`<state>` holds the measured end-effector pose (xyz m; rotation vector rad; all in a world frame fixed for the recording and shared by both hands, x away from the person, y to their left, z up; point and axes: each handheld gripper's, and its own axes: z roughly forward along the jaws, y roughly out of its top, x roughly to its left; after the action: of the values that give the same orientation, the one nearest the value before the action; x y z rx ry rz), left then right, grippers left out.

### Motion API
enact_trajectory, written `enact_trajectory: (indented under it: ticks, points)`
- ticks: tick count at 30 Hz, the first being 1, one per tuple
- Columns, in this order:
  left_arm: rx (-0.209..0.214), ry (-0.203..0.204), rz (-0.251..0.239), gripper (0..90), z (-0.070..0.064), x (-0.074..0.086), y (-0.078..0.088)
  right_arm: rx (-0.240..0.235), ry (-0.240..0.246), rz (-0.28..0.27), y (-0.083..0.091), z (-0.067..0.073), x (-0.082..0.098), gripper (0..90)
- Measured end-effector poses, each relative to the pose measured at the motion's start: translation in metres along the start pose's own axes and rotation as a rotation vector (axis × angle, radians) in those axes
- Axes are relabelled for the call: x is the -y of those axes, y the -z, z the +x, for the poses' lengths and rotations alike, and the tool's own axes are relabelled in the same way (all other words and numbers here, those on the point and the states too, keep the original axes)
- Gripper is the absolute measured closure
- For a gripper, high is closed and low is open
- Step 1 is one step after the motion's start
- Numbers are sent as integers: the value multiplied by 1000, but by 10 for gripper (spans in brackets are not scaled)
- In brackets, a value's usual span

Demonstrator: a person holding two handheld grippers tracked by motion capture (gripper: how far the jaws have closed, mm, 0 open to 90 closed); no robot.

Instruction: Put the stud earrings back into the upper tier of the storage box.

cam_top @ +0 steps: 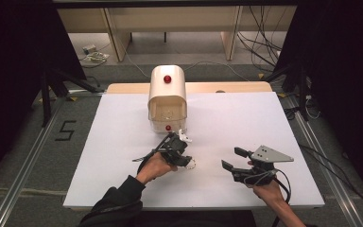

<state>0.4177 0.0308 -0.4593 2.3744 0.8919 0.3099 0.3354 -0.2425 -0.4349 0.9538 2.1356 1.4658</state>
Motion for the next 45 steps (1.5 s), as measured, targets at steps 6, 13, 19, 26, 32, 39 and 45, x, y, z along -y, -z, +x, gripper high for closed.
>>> enact_trajectory:
  ticks: [6, 13, 19, 26, 32, 39, 45]
  points:
    - [-15, -6, 22, 635, 1, 3, -9, -2, -1, -1, 0, 0, 0, 303]
    - [-27, -11, 27, 702, -1, 4, -16, -4, 5, -2, 0, 0, 0, 303]
    - [-11, -20, 30, 770, -2, 3, -17, -3, 4, 2, 0, 0, 0, 303]
    - [8, -20, 34, 842, -2, 3, -17, -3, 4, 2, 0, 1, 0, 303]
    - [5, -17, 27, 875, -3, 4, -17, -4, 3, -1, 0, 0, 0, 304]
    - [13, -25, 31, 884, -2, 3, -16, -4, 2, -3, 0, 0, 0, 305]
    - [12, -3, -11, 884, 1, 1, -7, -5, 2, -4, 0, 0, 0, 305]
